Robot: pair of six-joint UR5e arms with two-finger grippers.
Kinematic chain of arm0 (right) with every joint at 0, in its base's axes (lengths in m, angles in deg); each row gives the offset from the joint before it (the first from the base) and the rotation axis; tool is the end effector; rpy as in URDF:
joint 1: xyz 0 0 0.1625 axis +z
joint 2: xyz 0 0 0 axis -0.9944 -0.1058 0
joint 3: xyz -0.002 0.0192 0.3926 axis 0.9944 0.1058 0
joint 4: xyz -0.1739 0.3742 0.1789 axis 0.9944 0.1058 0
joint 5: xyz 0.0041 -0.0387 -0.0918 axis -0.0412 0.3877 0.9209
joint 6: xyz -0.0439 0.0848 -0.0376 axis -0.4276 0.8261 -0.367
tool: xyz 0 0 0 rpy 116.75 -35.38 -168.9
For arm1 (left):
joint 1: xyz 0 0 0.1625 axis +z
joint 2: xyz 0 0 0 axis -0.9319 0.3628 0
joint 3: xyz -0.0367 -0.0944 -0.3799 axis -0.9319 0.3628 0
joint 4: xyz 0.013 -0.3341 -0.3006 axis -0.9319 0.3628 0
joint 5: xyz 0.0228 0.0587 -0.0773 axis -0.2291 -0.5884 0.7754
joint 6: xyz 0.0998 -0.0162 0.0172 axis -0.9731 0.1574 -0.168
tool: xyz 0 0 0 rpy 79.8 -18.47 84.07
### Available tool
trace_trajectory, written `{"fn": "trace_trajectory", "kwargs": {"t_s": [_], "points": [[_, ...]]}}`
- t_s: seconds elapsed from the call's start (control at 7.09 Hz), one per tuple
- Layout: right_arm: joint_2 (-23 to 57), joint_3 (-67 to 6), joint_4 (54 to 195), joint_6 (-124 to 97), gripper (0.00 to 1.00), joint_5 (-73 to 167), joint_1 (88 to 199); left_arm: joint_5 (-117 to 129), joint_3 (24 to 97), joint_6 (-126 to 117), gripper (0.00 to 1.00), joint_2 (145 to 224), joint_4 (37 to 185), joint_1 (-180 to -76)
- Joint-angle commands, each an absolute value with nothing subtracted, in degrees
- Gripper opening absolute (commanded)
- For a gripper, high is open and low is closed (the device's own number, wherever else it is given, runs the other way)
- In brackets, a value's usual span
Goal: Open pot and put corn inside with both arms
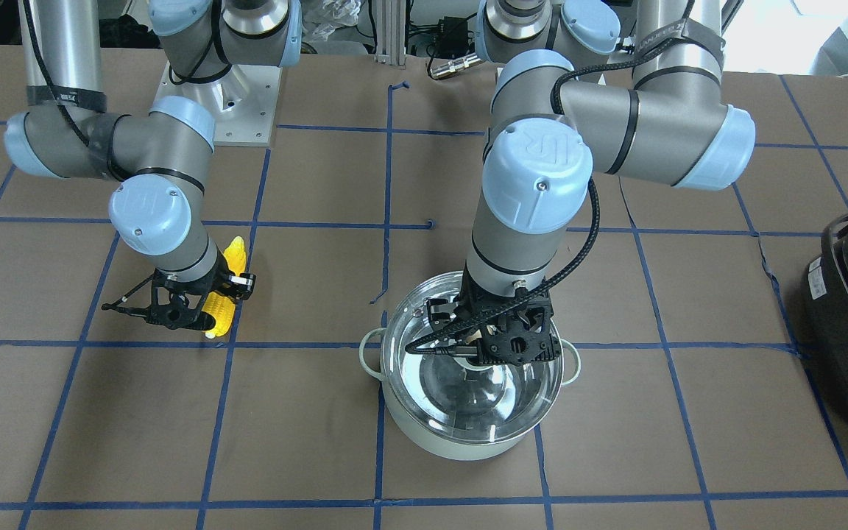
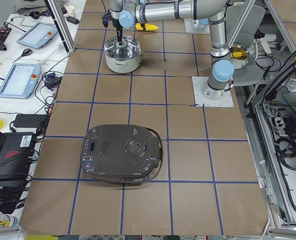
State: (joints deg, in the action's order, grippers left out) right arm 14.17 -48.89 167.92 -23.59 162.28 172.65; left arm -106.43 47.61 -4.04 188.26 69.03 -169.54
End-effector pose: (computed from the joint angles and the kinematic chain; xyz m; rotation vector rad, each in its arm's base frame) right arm 0.1177 -0.5382 0.1558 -0.2128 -3.0848 -0.2156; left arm -0.2572 -0.6459 0.3439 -0.1251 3.1366 -0.1199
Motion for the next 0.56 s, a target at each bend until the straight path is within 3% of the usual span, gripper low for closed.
{"fn": "trace_trajectory", "kwargs": {"t_s": [0.0, 0.42], "points": [[13.88, -41.17, 162.53, -20.08, 0.00, 159.81, 172.87, -106.49, 44.95, -10.98, 0.00, 187.93, 70.83, -165.26], [13.36, -37.46, 159.18, -19.55, 0.00, 159.99, 173.40, -106.66, 45.03, -25.12, 0.00, 187.13, 74.00, -154.63]]}}
